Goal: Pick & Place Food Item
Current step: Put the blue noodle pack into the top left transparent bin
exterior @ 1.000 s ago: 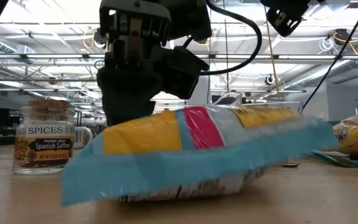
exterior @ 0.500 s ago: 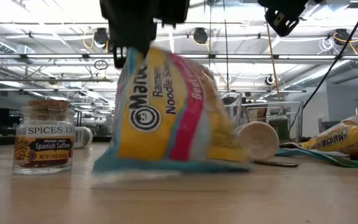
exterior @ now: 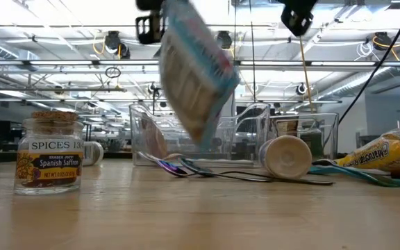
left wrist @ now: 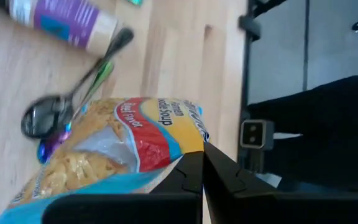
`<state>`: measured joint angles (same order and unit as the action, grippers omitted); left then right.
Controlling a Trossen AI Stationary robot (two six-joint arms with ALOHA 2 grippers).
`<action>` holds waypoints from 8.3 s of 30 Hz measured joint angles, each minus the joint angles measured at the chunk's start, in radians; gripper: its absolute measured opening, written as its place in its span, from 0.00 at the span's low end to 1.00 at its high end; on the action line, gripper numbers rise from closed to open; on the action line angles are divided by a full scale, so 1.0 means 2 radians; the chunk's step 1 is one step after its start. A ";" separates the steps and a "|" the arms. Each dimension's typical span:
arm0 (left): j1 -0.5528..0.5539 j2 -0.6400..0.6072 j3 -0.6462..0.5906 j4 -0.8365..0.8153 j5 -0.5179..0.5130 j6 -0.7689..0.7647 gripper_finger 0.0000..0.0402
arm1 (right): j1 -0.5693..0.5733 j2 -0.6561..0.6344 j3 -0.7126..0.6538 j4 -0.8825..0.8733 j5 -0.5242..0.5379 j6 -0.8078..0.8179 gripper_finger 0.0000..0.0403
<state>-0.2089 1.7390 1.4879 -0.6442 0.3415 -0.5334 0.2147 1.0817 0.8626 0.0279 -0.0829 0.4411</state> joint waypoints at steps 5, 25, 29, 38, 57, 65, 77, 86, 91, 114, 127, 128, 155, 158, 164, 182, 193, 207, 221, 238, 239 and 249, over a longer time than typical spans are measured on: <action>0.010 0.000 0.046 -0.011 -0.004 0.025 0.00 | -0.028 0.000 0.037 -0.001 -0.001 -0.036 0.51; 0.003 0.000 0.234 -0.169 0.024 0.143 0.00 | -0.063 0.098 0.080 0.051 -0.135 -0.086 0.53; -0.012 -0.001 0.244 -0.161 0.053 0.126 0.00 | -0.082 0.131 0.080 0.102 -0.178 -0.067 0.53; -0.053 0.000 0.244 -0.093 0.093 0.094 0.00 | -0.111 0.209 0.080 0.318 -0.316 0.047 0.53; -0.059 0.008 0.244 0.051 0.125 0.072 0.00 | -0.071 0.293 0.080 0.545 -0.366 0.193 0.53; -0.051 0.033 0.243 0.099 0.167 0.051 0.00 | -0.055 0.293 0.081 0.564 -0.365 0.198 0.53; -0.040 0.039 0.243 0.130 0.188 0.035 0.00 | -0.041 0.293 0.111 0.568 -0.389 0.219 0.53; -0.040 0.030 0.243 0.104 0.187 -0.027 0.00 | -0.046 0.293 0.111 0.543 -0.395 0.220 0.51; -0.041 0.004 0.243 0.038 0.187 -0.070 0.00 | -0.053 0.292 0.111 0.511 -0.429 0.231 0.49; -0.037 -0.031 0.243 -0.349 0.051 0.012 0.00 | -0.063 0.240 0.111 0.265 -0.299 -0.030 0.40; 0.022 -0.028 0.243 -0.464 -0.060 0.070 0.00 | -0.024 0.189 0.111 0.158 -0.094 -0.191 0.40; 0.024 -0.026 0.243 -0.463 -0.073 0.083 0.00 | -0.022 0.189 0.111 0.159 -0.081 -0.192 0.40; -0.085 0.021 0.242 -0.463 -0.231 0.470 0.00 | -0.042 0.190 0.111 0.100 -0.092 -0.214 0.39; -0.088 0.021 0.242 -0.463 -0.257 0.489 0.00 | -0.042 0.190 0.111 0.103 -0.091 -0.214 0.39; -0.090 0.026 0.242 -0.464 -0.302 0.538 0.00 | -0.045 0.207 0.111 0.124 -0.089 -0.192 0.40; -0.090 0.034 0.242 -0.462 -0.303 0.524 0.00 | -0.061 0.227 0.111 0.163 -0.050 -0.150 0.40; -0.078 0.034 0.242 -0.463 -0.308 0.497 0.00 | -0.054 0.227 0.111 0.163 -0.064 -0.133 0.40; -0.078 0.034 0.242 -0.461 -0.316 0.469 0.00 | -0.051 0.259 0.111 0.166 -0.064 -0.120 0.40; -0.078 0.034 0.243 -0.461 -0.315 0.456 0.00 | -0.050 0.263 0.111 0.175 -0.066 -0.116 0.19; -0.072 0.034 0.243 -0.444 -0.289 0.390 0.07 | -0.050 0.263 0.111 0.174 -0.081 -0.110 0.00; -0.069 0.034 0.243 -0.443 -0.281 0.383 0.09 | -0.050 0.263 0.111 0.174 -0.082 -0.110 0.00; -0.029 0.034 0.243 -0.435 -0.147 0.254 0.29 | -0.063 0.263 0.111 0.125 -0.093 -0.112 0.00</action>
<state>-0.2670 1.8065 1.9739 -1.5135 0.0481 -0.0251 0.0895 1.6081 1.0843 0.2773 -0.2689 0.2173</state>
